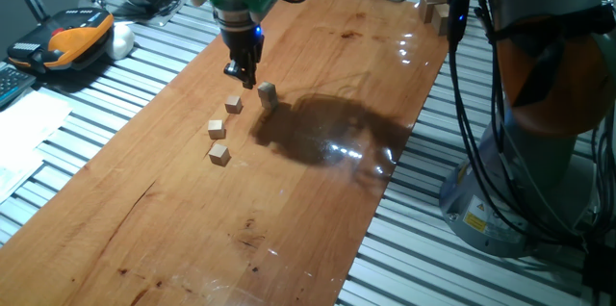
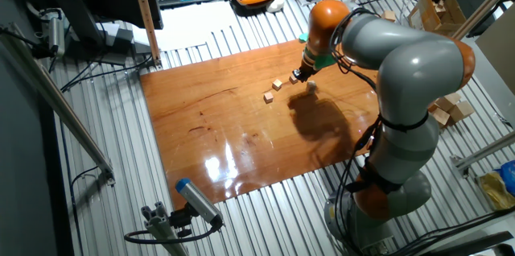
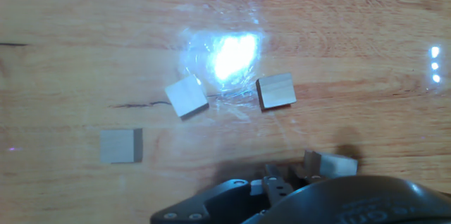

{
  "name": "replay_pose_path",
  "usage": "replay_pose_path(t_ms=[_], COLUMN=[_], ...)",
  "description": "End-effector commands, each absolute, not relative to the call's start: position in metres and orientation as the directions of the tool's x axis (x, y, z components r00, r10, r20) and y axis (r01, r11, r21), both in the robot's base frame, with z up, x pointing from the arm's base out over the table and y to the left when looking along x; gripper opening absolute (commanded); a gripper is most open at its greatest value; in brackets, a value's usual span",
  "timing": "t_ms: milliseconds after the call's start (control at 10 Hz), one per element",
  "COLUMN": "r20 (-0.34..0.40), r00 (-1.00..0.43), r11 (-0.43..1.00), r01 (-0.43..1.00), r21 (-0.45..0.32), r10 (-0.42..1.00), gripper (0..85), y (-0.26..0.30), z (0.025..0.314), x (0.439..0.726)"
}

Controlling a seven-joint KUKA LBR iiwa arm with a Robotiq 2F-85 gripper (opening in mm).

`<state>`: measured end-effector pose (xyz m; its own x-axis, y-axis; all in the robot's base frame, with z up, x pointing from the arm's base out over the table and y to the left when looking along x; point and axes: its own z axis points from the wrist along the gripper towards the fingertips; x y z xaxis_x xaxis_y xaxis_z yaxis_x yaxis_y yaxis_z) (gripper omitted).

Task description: Stack the blocks in a vertical line of five

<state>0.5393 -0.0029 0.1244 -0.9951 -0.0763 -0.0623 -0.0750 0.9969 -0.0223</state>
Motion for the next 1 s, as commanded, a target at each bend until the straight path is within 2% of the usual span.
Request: replay_pose_path(t_ms=[0, 600, 900], r20=[-0.067, 0.012, 0.012], r00=[-0.995, -0.998, -0.998], r11=[0.997, 0.998, 0.999], r01=[-0.069, -0.068, -0.054], r21=[-0.026, 0.001, -0.005], r10=[-0.071, -0.068, -0.054], gripper=[0.0, 0.0, 0.0], y=[-0.0030, -0.0006, 0.0038], z=[0.1243, 0.1244, 0.1299], x=[0.5393, 0.5399, 0.5476])
